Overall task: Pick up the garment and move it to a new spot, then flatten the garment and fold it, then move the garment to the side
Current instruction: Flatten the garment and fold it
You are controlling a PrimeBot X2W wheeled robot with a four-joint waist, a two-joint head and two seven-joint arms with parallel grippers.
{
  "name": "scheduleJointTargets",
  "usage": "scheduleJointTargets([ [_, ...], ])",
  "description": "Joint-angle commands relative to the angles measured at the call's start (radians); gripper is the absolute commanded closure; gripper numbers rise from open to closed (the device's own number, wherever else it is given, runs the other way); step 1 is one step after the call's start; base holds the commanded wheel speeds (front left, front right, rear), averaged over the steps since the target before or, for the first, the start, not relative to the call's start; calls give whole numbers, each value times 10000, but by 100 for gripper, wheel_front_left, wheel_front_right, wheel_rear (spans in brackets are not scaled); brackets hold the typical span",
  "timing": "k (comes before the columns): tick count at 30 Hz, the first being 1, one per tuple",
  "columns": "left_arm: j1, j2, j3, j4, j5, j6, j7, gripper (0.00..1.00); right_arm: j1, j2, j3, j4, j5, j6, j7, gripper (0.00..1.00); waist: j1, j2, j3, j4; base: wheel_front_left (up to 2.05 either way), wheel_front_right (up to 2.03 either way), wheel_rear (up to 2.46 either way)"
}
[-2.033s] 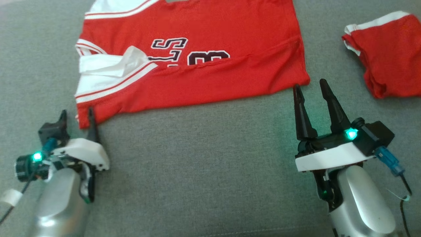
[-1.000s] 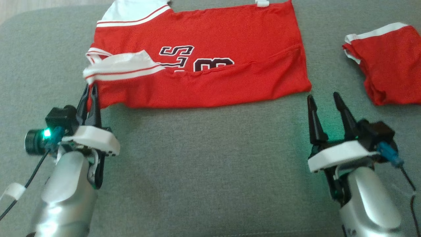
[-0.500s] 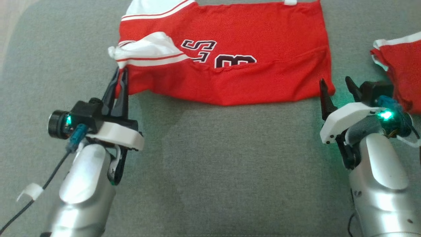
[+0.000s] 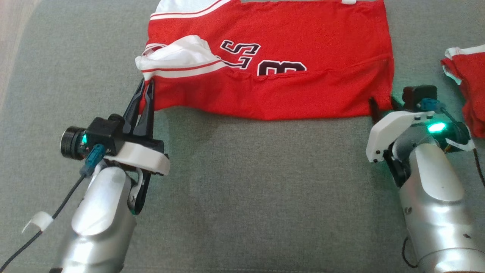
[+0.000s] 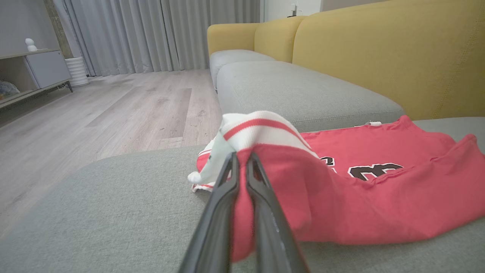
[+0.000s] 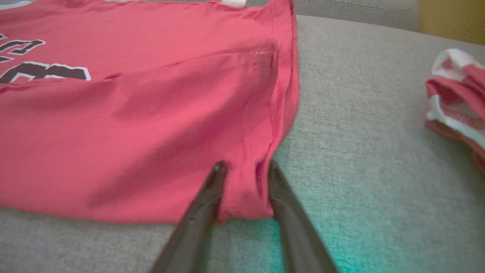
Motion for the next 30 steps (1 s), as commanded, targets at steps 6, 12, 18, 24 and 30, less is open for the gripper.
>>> scheduleJointTargets([
  [6,-32,356,267,53,-22,52,-83,100,107,26,244,120,-64,65,-356,100,1,0,-324,-146,0,0,0],
  [12,537,655,201,610,-104,25,318,100,666,26,249,-189,69,65,-692,100,1,0,-1179,-432,0,0,0],
  [18,1485,1108,90,571,-226,-78,1083,100,1777,26,286,-1115,91,65,39,100,1,0,-1989,-676,0,0,0],
  [24,2687,1488,-121,-183,-411,-225,2027,100,3155,26,397,-2773,411,65,1352,100,1,0,-2444,-849,0,0,0],
  [30,3615,1654,-288,-1263,-561,-151,2728,100,4579,26,429,-4802,916,65,2298,100,1,0,-2526,-920,0,0,0],
])
